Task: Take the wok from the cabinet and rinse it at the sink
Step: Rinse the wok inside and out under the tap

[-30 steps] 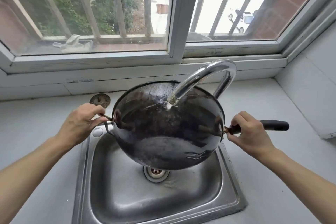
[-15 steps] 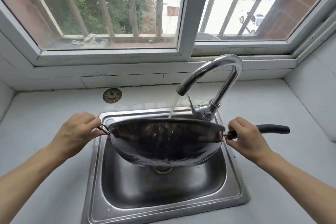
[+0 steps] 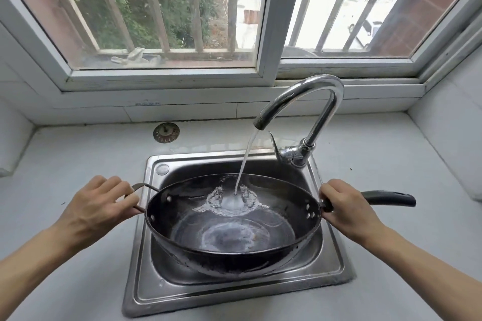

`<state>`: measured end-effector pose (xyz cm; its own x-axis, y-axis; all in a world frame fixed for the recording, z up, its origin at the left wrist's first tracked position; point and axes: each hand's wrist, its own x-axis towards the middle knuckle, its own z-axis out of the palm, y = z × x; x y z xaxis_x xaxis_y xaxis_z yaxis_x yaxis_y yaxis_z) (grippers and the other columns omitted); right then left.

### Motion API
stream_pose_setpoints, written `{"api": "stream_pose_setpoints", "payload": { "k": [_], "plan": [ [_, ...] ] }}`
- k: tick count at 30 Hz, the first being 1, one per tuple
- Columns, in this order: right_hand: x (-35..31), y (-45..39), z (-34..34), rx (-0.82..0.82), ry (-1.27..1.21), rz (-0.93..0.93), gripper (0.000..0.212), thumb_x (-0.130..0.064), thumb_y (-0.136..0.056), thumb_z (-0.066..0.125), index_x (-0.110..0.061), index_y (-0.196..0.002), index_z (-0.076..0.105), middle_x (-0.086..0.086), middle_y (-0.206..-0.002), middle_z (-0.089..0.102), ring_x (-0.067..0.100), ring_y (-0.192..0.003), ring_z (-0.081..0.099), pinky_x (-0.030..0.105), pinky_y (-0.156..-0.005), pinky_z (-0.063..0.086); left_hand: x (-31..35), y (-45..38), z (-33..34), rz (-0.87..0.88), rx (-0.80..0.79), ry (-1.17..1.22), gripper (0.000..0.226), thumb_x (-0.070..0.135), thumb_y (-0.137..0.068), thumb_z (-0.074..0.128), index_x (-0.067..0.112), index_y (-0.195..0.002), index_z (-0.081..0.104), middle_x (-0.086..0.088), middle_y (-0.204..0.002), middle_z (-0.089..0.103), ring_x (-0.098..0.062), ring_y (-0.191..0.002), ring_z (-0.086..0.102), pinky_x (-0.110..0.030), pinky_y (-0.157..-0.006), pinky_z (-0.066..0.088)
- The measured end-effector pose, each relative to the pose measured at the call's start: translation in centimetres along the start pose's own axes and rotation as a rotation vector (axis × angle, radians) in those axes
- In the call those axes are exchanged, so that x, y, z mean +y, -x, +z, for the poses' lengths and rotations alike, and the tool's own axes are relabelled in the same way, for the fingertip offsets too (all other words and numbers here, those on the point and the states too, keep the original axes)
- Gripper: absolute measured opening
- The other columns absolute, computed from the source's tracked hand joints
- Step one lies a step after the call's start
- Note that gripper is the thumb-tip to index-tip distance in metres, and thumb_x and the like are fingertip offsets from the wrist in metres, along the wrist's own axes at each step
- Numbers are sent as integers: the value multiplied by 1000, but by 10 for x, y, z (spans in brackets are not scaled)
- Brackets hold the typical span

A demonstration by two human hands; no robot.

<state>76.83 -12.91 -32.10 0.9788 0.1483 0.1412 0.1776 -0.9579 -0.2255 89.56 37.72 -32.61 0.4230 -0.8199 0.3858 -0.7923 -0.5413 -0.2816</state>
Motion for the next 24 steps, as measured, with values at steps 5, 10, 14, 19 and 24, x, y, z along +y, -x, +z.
{"api": "stream_pose_setpoints", "payload": {
  "k": [5, 10, 14, 19, 24],
  "plan": [
    [-6, 3, -3, 0, -14, 18, 39, 6, -56, 77, -12, -71, 47, 0, -72, 44, 25, -60, 42, 33, -52, 39, 7, 10, -14, -6, -21, 17, 31, 40, -97, 51, 15, -79, 48, -5, -79, 58, -31, -67, 55, -40, -60, 37],
    [-10, 4, -8, -42, -47, 12, 38, 8, -57, 76, -11, -72, 47, -2, -74, 43, 21, -63, 42, 31, -52, 41, 11, 12, -28, -3, -70, 14, 32, 40, -95, 51, 15, -76, 52, -5, -86, 59, -31, -78, 59, -39, -66, 38],
    [-14, 3, -6, -23, -60, 15, 39, 12, -55, 73, -11, -73, 47, -2, -73, 42, 18, -64, 39, 27, -56, 35, 12, 13, -35, -45, -76, -21, 30, 40, -92, 54, 15, -76, 52, -5, -86, 59, -31, -81, 60, -39, -69, 38],
    [-19, -6, -7, 51, -51, 42, 43, 16, -52, 72, -12, -73, 46, -1, -73, 41, 19, -66, 37, 28, -57, 32, 7, 12, -44, -75, -68, -47, 32, 40, -92, 53, 14, -75, 53, -6, -84, 59, -31, -80, 58, -40, -67, 38],
    [-17, -14, -4, 81, -71, 76, 46, 19, -50, 69, -13, -72, 43, -2, -74, 39, 18, -67, 33, 24, -61, 22, 5, 4, -40, -134, -62, -62, 31, 40, -92, 51, 14, -75, 52, -5, -85, 59, -31, -79, 58, -41, -66, 38]
  ]
}}
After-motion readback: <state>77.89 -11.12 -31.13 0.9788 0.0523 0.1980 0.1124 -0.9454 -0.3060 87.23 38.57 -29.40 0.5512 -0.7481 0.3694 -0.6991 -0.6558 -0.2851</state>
